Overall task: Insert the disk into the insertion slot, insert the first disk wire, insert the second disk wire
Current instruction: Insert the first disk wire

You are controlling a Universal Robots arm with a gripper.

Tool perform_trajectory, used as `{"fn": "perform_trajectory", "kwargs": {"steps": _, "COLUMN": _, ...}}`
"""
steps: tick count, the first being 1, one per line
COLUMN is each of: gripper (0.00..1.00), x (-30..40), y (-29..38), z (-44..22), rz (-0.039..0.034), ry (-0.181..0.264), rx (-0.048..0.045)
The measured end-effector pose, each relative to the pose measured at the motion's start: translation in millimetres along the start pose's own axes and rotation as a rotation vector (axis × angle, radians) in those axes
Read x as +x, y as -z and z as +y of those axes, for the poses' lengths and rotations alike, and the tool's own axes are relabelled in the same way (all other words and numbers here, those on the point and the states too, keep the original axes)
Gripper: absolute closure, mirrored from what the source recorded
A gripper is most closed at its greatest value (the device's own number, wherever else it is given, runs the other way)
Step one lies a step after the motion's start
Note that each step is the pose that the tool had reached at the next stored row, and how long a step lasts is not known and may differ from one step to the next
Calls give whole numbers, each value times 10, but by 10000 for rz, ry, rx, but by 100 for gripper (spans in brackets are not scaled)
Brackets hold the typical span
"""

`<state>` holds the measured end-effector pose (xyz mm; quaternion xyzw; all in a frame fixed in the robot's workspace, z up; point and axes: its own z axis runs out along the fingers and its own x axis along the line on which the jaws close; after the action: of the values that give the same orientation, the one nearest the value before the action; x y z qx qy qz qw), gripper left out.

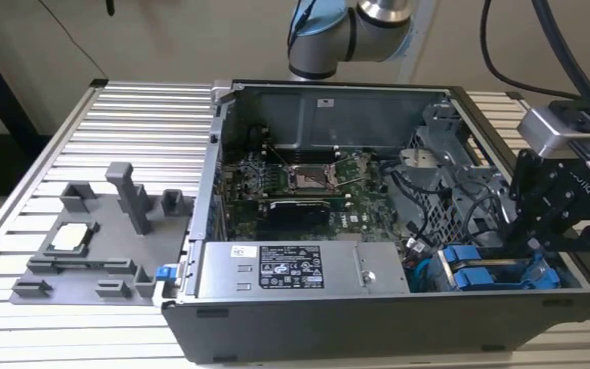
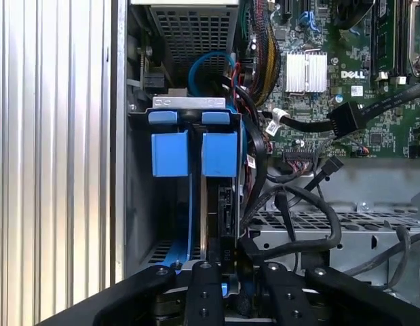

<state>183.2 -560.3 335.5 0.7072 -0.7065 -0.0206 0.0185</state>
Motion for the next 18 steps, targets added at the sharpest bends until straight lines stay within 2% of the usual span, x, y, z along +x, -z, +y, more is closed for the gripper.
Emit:
{"fn": "perform_trajectory", "kwargs": {"steps": 6, "gripper": 73, "x": 0, "y": 19, "z": 1, "rz": 5, "ry": 0, "rx": 1}}
{"fn": "perform_trajectory", "kwargs": {"steps": 12, "gripper": 73, "x": -1, "y": 148, "z": 8, "rz": 1, "ry": -1, "rx": 0}}
{"fn": "perform_trajectory", "kwargs": {"steps": 18, "gripper": 73, "x": -1, "y": 149, "z": 8, "rz": 1, "ry": 0, "rx": 0}}
